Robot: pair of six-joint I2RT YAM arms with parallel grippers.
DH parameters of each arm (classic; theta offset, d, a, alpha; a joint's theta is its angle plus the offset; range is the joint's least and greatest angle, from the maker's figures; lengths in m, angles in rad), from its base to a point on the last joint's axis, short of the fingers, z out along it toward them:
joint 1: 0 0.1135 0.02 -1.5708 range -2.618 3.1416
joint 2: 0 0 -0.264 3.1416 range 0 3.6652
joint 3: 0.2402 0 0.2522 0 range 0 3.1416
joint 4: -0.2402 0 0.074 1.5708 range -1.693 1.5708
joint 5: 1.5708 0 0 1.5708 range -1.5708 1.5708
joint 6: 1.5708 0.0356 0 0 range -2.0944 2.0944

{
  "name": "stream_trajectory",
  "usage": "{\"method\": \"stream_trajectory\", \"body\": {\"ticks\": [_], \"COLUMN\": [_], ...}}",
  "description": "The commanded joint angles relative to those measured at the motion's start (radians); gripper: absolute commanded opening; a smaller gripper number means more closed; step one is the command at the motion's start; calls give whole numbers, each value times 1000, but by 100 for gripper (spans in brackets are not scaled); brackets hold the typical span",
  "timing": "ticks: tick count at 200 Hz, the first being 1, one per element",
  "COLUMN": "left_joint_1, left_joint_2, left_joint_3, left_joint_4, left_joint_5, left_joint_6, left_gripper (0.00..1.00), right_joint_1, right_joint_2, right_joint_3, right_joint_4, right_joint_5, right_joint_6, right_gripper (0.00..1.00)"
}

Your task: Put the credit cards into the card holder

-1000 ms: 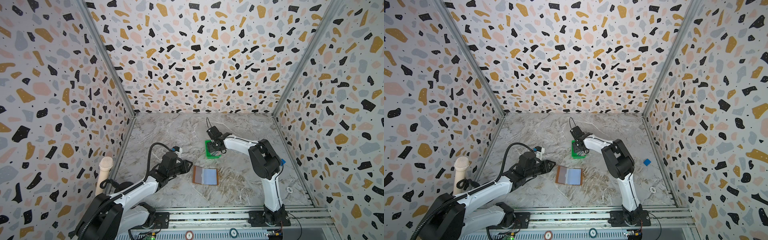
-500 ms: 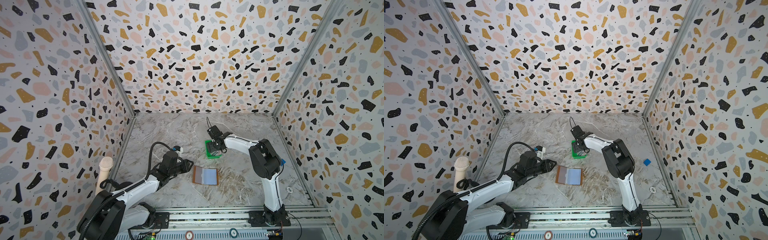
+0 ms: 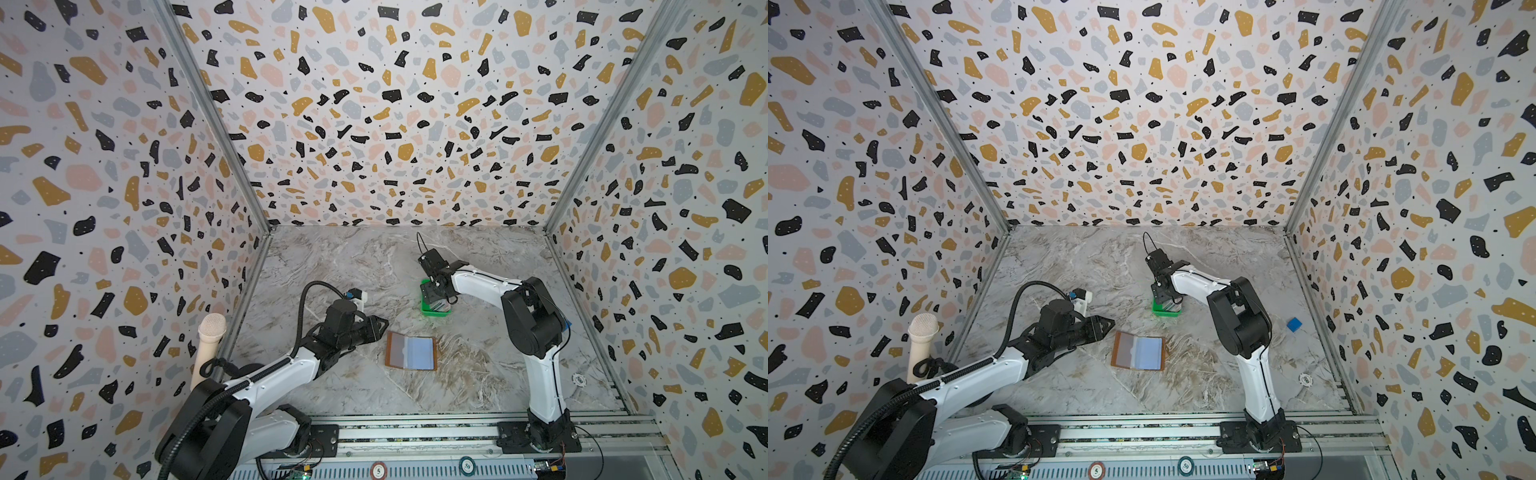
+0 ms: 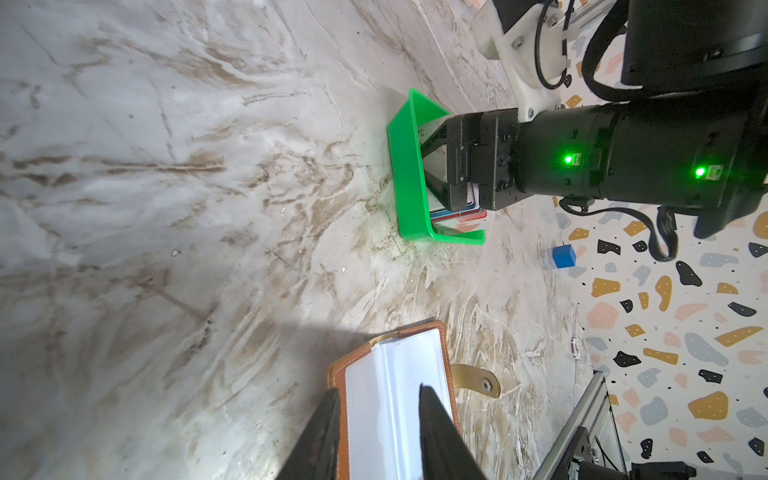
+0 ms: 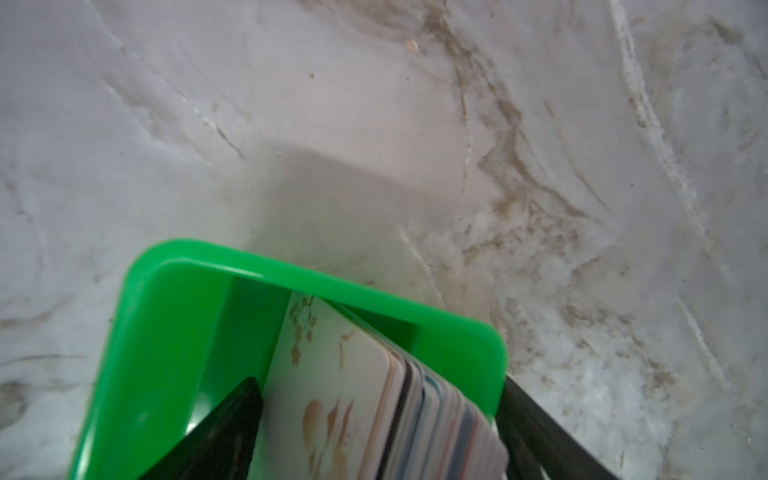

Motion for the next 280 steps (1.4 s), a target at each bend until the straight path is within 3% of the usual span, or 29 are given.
{"method": "stream_trajectory", "body": {"ticks": [1,43,99,161,204,280], "left_joint_1": [9,8,8,11,15,15], "left_joint_2": [-12,-7,23,63,216,552], "left_joint_3": [10,8,15,80,191,351], "left_joint_4": [33,37,49,49,153,334], "left_joint_5": [10,11,26,4,-42,-55], "left_joint_6": [3,4,-4,0,-26,-94], "left_gripper": [34,35,35,34,36,36], "right_joint_1": [-17,-43,-63,-59,-33,7], "right_joint_2": [-82,-126,-125,-109,-87,-74], "right_joint_3": [-9,-36,-137,-173,-164,-164], "right_joint_4": [-47,-55,42,105,131,217], "right_joint_5": [34,28,-224,-311,-340,-398], "right_joint_6": [7,21,111,67,46,97], "right_gripper": [89,89,86,59,47,46]}}
